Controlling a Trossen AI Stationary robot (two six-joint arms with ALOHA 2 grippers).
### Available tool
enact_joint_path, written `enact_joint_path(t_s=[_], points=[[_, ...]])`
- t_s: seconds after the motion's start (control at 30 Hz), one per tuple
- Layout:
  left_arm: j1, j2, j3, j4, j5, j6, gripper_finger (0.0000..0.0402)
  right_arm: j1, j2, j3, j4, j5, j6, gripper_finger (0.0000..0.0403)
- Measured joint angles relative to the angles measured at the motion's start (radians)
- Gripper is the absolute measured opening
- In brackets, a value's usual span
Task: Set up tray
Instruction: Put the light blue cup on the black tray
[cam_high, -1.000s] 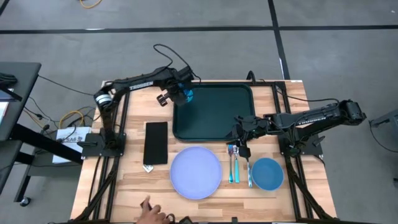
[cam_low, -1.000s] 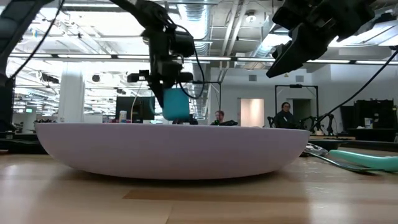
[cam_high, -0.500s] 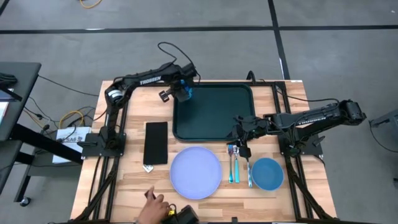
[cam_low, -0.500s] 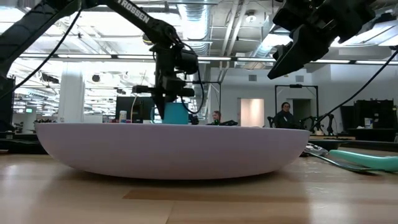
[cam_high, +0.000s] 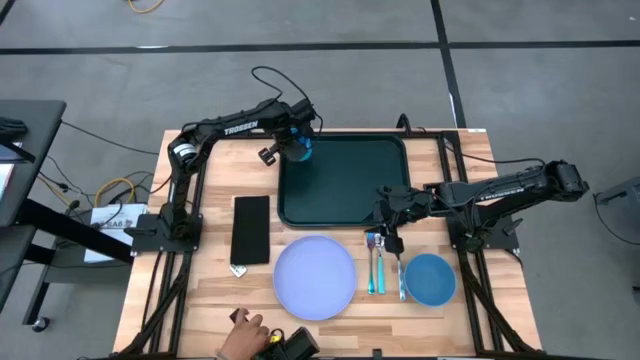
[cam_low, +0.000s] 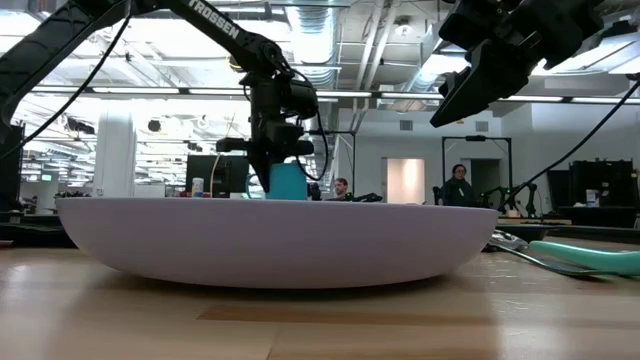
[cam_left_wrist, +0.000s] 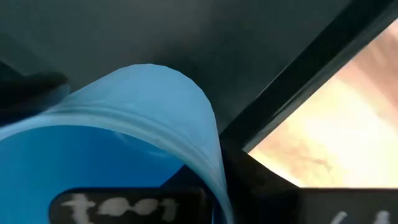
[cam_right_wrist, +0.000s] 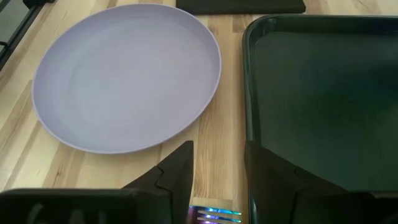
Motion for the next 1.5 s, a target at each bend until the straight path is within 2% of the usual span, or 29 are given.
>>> enact_joint_path(t_s=[0.33,1.0,1.5], points=[[-0.002,0.0,0.0,-0.022,-0.057,0.015,0.0003,0.0,0.0,0.0,0.0,0.0,0.0,0.0134],[0.006,0.006,0.0,0.03,-0.073,0.064,0.0003,0.0,0.0,0.0,0.002,0.001,-0.019,0.0134],[0.007,0.065,-0.002,0.023,-0.105,0.017,0.0004,0.0,0.001,0.0,0.001,0.001,-0.019,0.0134]])
